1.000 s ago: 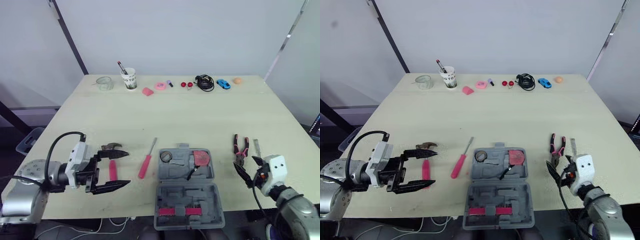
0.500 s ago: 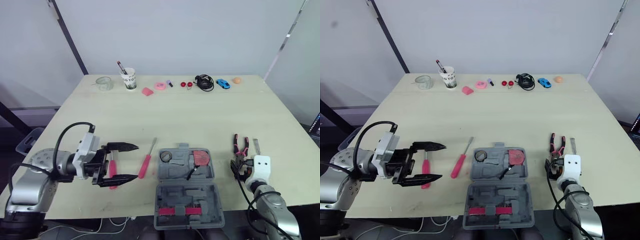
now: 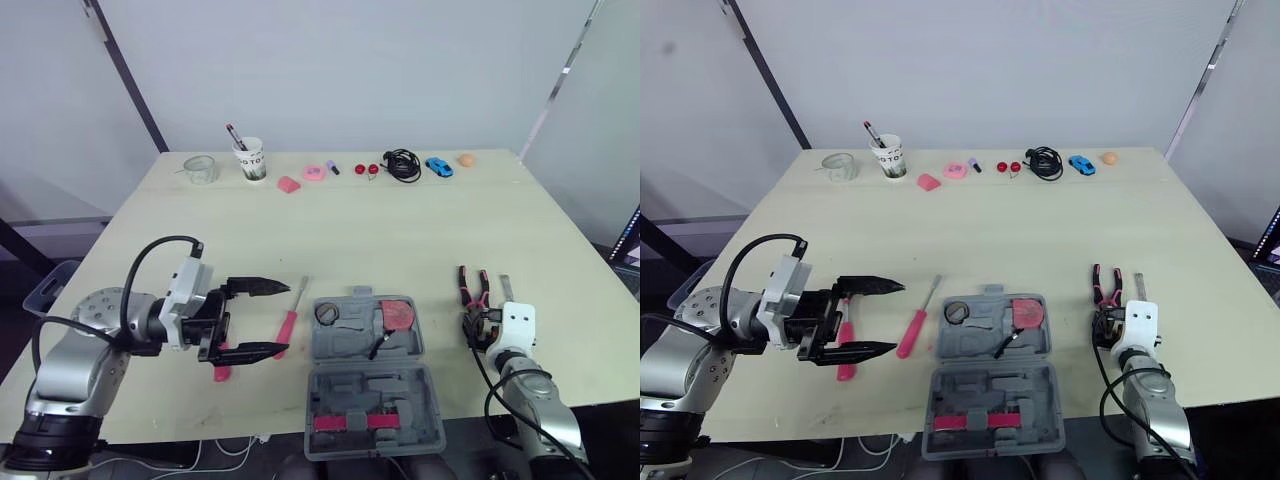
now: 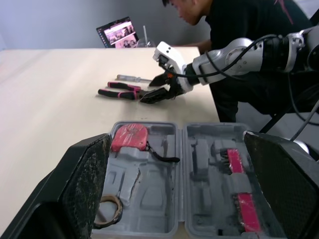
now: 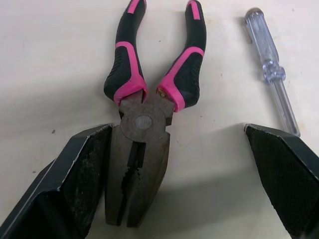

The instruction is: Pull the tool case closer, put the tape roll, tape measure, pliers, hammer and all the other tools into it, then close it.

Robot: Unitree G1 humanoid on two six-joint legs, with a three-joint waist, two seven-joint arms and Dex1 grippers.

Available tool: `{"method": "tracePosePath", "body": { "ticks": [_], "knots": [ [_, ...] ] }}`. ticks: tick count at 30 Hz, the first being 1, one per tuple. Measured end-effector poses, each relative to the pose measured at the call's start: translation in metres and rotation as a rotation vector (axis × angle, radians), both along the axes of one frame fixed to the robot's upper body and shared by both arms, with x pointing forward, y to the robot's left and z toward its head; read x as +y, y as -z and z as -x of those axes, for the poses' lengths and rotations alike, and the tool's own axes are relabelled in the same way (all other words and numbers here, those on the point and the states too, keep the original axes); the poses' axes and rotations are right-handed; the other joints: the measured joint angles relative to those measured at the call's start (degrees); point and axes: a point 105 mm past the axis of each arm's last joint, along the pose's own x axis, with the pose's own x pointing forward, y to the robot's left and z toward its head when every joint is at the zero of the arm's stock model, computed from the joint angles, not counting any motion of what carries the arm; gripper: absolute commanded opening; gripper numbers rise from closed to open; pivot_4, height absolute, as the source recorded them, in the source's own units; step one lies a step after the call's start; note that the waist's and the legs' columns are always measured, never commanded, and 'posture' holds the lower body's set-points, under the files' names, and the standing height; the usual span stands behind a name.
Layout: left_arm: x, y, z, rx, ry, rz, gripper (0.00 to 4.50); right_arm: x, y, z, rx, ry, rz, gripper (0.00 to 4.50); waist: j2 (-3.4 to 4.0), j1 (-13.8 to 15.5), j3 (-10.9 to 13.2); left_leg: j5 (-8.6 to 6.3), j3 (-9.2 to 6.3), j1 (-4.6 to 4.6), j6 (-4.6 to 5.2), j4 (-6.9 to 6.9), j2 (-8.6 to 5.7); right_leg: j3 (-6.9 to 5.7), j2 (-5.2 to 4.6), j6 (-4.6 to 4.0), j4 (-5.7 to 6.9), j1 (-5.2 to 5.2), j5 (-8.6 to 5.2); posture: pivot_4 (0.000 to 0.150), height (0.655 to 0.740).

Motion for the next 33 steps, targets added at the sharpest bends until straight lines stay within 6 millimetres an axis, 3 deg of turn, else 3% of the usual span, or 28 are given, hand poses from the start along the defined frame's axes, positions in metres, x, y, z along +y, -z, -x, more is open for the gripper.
{"method": "tracePosePath", "body": {
  "ticks": [3,7,8,11,12,13,28,33],
  "knots": [
    [0.0,0.0,0.0,-0.001,-0.001,0.001,4.5,0.0,-0.001,-0.002,-0.005,-0.023,0.017,4.44,0.0,0.0,0.0,0.0,0.01,0.0,0.0,0.0,0.0,0.02,0.01,0.0,0.0,0.0,0.0,0.15,0.74],
    [0.0,0.001,-0.001,-0.009,-0.008,-0.002,4.5,0.005,-0.001,-0.005,-0.008,-0.056,0.011,3.57,0.0,0.0,0.0,0.0,0.0,0.0,0.0,0.0,0.01,0.05,0.06,0.0,0.01,-0.01,0.0,0.15,0.74],
    [0.0,0.001,-0.002,-0.01,-0.013,-0.002,4.5,0.007,-0.001,-0.005,-0.008,-0.067,0.008,2.9,0.0,0.0,0.0,0.0,0.0,0.0,0.0,0.0,0.02,0.05,0.06,0.0,0.01,-0.01,0.0,0.15,0.74],
    [0.0,0.002,-0.002,-0.012,-0.019,-0.003,4.5,0.011,-0.001,-0.007,-0.008,-0.091,0.001,1.5,0.01,0.0,0.0,0.0,0.01,0.0,0.0,0.0,0.02,0.06,0.06,0.0,0.01,-0.01,0.0,0.15,0.74],
    [0.0,0.002,-0.002,-0.011,-0.021,-0.003,4.5,0.011,-0.002,-0.009,-0.012,-0.095,0.004,1.09,0.01,0.0,0.0,0.0,0.01,0.0,0.0,0.0,0.02,0.08,0.06,0.0,0.01,0.0,0.0,0.15,0.74],
    [0.0,0.002,-0.003,-0.012,-0.022,-0.002,4.5,0.01,-0.002,-0.009,-0.011,-0.094,0.005,0.97,0.01,0.0,0.0,0.0,0.01,-0.01,0.0,0.01,0.01,0.08,0.06,0.0,0.01,-0.01,0.0,0.15,0.74],
    [0.001,0.005,-0.002,0.001,-0.03,-0.002,4.5,0.002,-0.005,-0.009,-0.011,-0.126,0.033,0.98,0.06,0.1,0.0,0.0,0.01,-0.02,0.0,0.01,0.0,0.12,0.08,0.0,0.0,-0.01,0.0,0.15,0.74],
    [0.002,0.005,-0.002,0.006,-0.025,0.002,4.5,-0.007,-0.045,-0.001,-0.096,-0.336,0.157,0.98,0.27,0.1,0.2,0.0,0.04,-0.02,0.01,0.01,-0.01,0.21,0.13,0.01,-0.01,-0.02,0.0,0.15,0.74]
  ]
}}
